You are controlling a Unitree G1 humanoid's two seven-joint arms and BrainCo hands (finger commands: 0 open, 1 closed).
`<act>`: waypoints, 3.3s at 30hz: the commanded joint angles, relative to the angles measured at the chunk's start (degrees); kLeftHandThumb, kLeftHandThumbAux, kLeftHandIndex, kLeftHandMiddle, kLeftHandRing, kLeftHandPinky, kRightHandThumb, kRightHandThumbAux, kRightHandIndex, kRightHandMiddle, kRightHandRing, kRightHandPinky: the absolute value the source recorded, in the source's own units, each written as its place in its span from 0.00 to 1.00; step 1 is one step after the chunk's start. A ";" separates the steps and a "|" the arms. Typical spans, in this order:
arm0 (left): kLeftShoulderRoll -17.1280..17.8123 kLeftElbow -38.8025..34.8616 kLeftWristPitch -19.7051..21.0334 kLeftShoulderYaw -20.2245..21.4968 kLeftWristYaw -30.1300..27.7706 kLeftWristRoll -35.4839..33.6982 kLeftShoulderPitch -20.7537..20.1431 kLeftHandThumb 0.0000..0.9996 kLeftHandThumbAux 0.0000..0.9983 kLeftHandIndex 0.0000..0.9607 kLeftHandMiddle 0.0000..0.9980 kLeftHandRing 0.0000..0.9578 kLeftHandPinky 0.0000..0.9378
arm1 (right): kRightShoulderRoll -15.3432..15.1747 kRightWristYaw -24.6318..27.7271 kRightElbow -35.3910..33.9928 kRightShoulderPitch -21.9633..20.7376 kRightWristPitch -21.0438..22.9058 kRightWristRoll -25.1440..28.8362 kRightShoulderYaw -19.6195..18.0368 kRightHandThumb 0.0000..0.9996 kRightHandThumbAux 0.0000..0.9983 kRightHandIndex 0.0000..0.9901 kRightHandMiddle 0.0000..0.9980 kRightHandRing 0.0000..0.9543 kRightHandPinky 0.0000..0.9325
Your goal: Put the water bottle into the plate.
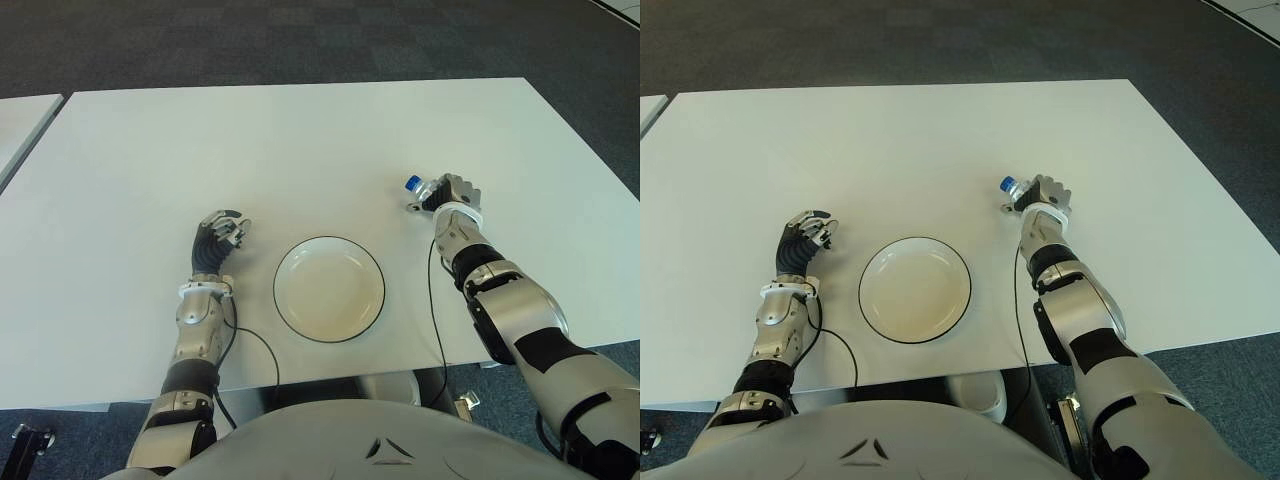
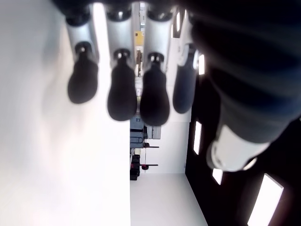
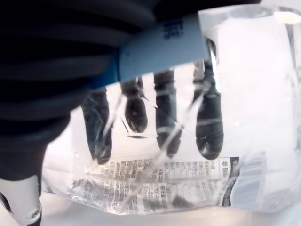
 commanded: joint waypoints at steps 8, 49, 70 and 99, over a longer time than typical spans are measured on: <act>-1.07 -0.80 3.40 0.38 0.74 -0.71 1.02 0.71 0.72 0.45 0.70 0.72 0.72 | 1.48 -2.20 -8.52 3.83 0.05 2.46 -1.91 0.78 0.70 0.43 0.64 0.78 0.82; -0.41 -0.03 1.91 0.26 -0.30 -0.74 0.73 0.71 0.72 0.45 0.71 0.73 0.74 | 0.78 -1.06 -64.20 25.93 -6.15 -1.35 -4.24 0.85 0.68 0.39 0.54 0.90 0.93; -0.64 -0.65 2.56 0.47 -0.11 -1.35 0.99 0.71 0.72 0.45 0.69 0.71 0.71 | -0.27 12.95 -80.34 34.67 -16.06 -1.37 1.55 0.85 0.68 0.39 0.54 0.91 0.95; -0.85 -0.90 2.64 0.44 0.47 -0.82 1.38 0.71 0.72 0.45 0.69 0.72 0.72 | -4.48 42.66 -58.90 31.18 -38.36 8.21 12.08 0.85 0.68 0.40 0.55 0.92 0.95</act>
